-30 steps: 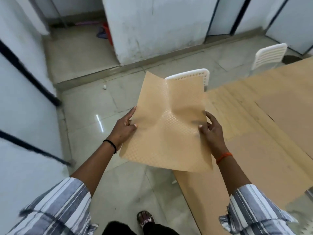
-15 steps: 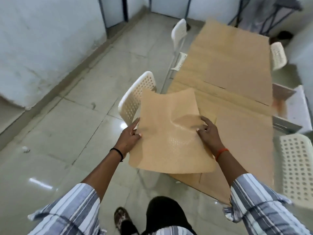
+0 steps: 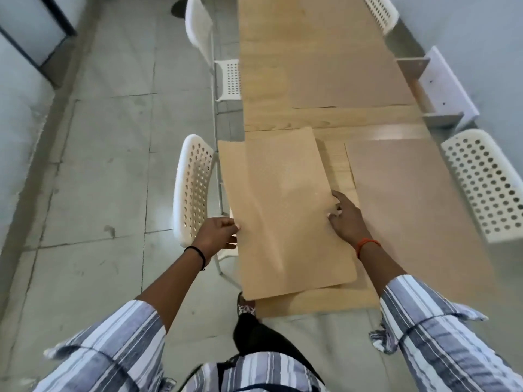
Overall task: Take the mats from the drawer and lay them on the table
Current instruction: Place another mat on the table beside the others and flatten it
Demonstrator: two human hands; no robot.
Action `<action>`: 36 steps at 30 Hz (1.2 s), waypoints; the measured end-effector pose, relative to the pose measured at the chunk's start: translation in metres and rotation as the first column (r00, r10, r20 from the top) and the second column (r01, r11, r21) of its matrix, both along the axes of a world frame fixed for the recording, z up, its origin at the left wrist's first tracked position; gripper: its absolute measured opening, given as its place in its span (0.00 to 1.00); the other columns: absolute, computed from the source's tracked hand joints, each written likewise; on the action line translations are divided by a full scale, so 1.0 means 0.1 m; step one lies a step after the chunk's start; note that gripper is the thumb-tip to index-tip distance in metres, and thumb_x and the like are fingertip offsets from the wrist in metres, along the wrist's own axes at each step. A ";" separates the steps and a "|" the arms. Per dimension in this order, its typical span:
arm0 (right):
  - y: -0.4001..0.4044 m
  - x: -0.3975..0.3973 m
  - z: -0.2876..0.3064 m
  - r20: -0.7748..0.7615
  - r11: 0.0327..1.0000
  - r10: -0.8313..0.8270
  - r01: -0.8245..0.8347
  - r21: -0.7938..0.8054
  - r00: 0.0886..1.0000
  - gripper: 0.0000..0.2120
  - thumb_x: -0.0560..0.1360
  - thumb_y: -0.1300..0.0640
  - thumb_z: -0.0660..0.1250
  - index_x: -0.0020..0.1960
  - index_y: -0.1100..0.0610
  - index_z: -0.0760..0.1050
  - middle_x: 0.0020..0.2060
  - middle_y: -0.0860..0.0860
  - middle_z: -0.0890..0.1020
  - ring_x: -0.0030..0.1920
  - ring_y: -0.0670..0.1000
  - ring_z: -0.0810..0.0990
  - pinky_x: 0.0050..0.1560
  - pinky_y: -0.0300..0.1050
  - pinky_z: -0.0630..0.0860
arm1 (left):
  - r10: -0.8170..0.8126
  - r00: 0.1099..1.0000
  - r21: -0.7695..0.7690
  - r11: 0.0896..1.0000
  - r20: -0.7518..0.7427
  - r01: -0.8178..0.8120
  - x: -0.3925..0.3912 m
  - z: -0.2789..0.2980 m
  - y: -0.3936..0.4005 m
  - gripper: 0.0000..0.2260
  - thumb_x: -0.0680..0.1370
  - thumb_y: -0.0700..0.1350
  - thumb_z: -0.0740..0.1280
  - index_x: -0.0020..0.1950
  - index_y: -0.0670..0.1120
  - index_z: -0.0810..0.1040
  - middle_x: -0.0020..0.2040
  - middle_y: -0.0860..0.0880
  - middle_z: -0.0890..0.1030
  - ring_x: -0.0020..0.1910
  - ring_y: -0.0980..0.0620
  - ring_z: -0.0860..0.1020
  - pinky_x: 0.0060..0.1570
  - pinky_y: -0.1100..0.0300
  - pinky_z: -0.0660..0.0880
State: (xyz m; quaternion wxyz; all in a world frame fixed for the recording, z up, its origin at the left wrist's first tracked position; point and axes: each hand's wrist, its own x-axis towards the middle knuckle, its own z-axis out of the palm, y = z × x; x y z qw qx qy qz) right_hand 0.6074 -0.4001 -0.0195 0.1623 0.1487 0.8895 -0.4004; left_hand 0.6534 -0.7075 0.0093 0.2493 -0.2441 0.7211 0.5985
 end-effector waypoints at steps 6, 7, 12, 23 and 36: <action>-0.15 0.07 -0.03 0.102 0.985 -0.038 0.020 0.169 0.994 0.37 0.78 0.58 0.65 0.80 0.55 0.48 0.78 0.58 0.57 0.75 0.61 0.60 0.72 0.54 0.63 | -0.274 0.955 0.011 0.961 0.111 0.275 -0.49 -0.14 -0.19 0.09 0.78 0.41 0.68 0.53 0.37 0.81 0.47 0.40 0.83 0.42 0.47 0.82 0.49 0.54 0.80; -0.20 0.10 -0.04 0.106 0.979 -0.055 0.032 0.202 0.993 0.37 0.78 0.57 0.64 0.80 0.55 0.47 0.78 0.57 0.54 0.76 0.61 0.58 0.73 0.55 0.62 | -0.328 0.937 0.026 0.944 0.120 0.328 -0.55 -0.16 -0.21 0.09 0.78 0.42 0.69 0.54 0.37 0.82 0.48 0.40 0.84 0.44 0.46 0.82 0.50 0.53 0.80; -0.55 0.28 -0.08 0.106 0.940 -0.139 0.098 0.326 0.985 0.36 0.78 0.56 0.64 0.80 0.55 0.49 0.79 0.56 0.50 0.78 0.60 0.52 0.75 0.59 0.59 | -0.572 0.800 0.095 0.820 0.180 0.565 -0.88 -0.28 -0.32 0.16 0.77 0.44 0.70 0.57 0.32 0.78 0.49 0.39 0.85 0.45 0.49 0.85 0.50 0.56 0.80; -1.86 0.52 -0.07 0.095 0.848 -0.470 0.419 0.324 0.878 0.32 0.78 0.52 0.63 0.79 0.55 0.55 0.79 0.55 0.53 0.78 0.58 0.52 0.75 0.59 0.58 | -0.958 0.267 -0.029 0.266 0.101 0.964 -1.51 -0.39 -0.45 0.09 0.78 0.45 0.68 0.51 0.41 0.82 0.47 0.45 0.86 0.48 0.48 0.84 0.41 0.61 0.79; -2.47 0.48 -0.26 0.145 0.797 -0.520 0.417 0.437 0.842 0.48 0.70 0.35 0.69 0.80 0.50 0.49 0.80 0.52 0.46 0.79 0.59 0.47 0.75 0.63 0.55 | -0.730 -0.675 -0.832 -0.435 0.103 0.344 -2.39 -0.52 -0.06 0.38 0.74 0.56 0.70 0.79 0.55 0.55 0.80 0.50 0.50 0.79 0.47 0.49 0.74 0.47 0.54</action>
